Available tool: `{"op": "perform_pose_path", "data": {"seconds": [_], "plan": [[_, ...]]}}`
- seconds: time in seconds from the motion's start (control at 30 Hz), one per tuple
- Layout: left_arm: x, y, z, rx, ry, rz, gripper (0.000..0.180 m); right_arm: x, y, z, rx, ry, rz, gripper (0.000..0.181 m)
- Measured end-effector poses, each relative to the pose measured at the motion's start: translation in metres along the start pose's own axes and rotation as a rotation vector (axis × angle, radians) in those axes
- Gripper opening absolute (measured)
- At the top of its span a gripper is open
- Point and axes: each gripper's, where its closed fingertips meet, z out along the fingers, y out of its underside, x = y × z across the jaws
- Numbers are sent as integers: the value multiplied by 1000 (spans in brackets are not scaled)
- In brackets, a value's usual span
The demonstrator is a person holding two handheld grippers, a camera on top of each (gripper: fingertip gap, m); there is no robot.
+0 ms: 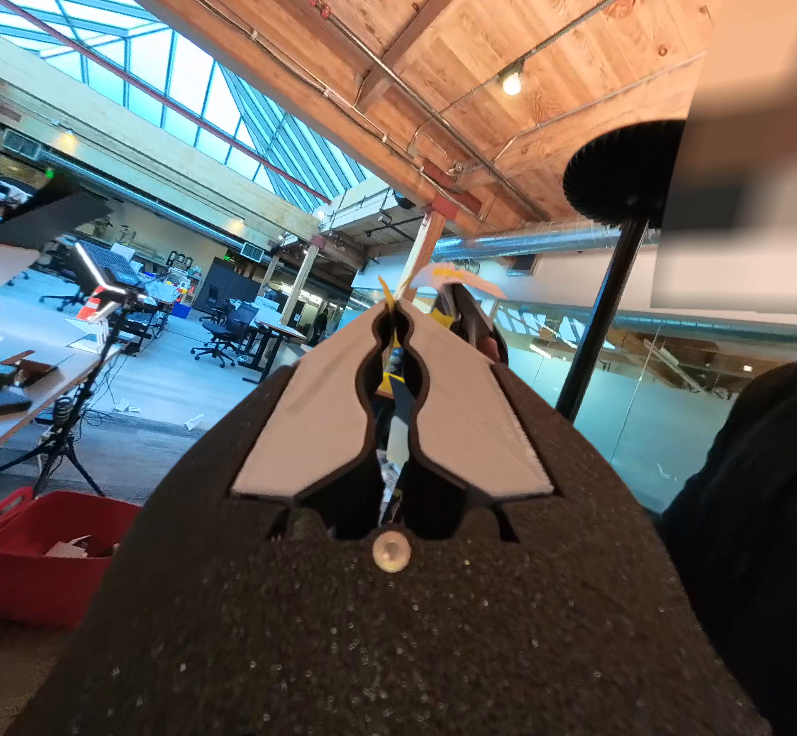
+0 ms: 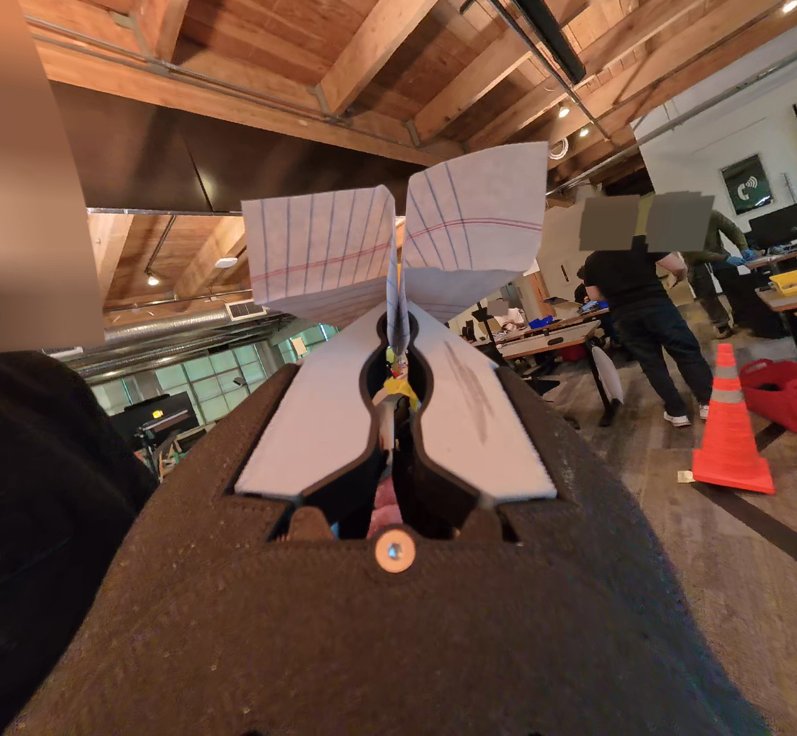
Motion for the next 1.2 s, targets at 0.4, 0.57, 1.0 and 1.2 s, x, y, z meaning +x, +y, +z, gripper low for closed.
{"op": "perform_pose_path", "data": {"seconds": [0.4, 0.57, 1.0, 1.2], "plan": [[-25, -44, -186, -35, -524, 245, 26, 25, 144, 100, -261, -319, 330, 0], [13, -77, -249, -111, -719, 452, 35, -4, 216, 163, -349, -494, 404, 0], [23, -139, -400, -494, -649, 413, 27, -121, 403, 299, -579, -687, 249, 0], [41, -182, -488, -449, -585, 328, 9, -163, 473, 363, -609, -657, 328, 0]]}}
